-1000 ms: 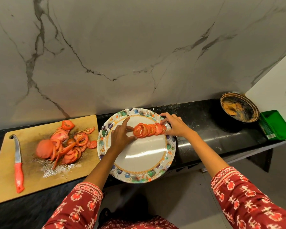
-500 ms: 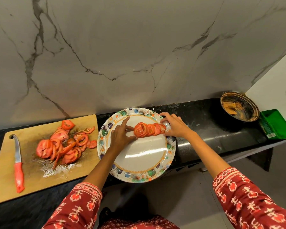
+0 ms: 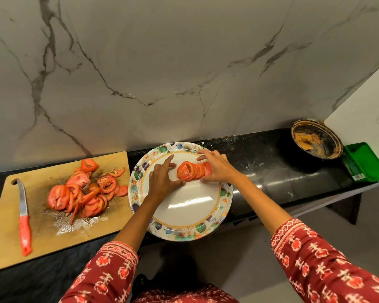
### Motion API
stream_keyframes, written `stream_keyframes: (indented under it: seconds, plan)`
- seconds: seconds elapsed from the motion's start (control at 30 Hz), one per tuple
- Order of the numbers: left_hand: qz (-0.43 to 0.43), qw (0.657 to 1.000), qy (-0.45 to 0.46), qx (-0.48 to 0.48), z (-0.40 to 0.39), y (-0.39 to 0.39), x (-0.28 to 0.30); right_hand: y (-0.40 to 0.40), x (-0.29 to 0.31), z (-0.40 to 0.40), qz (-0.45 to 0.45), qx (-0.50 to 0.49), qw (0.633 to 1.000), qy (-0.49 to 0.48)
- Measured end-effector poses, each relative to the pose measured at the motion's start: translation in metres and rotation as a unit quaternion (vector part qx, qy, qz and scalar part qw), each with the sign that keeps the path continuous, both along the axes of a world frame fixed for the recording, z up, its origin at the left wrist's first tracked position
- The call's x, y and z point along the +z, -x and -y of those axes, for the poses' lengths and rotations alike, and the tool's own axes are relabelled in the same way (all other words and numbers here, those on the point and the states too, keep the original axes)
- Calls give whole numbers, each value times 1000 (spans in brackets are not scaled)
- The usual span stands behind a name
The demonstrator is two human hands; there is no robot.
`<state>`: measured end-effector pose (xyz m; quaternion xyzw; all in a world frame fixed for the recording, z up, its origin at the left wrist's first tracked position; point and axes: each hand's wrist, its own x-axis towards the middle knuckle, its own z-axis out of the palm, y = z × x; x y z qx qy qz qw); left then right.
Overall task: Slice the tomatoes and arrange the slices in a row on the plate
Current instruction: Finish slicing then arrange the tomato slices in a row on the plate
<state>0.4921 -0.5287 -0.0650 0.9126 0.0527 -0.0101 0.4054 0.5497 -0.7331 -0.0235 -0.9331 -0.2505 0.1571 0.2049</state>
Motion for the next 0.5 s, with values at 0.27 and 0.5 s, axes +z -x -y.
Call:
stream_keyframes:
  seconds: [0.27,0.5]
  plan:
    - [-40,996,-50,-69,6,-13,13,-3,-7,-15,-17,8,1000,-16]
    - [-68,991,-73,-90,7,-19,18,-3,-6,-14,-20,9,1000,-15]
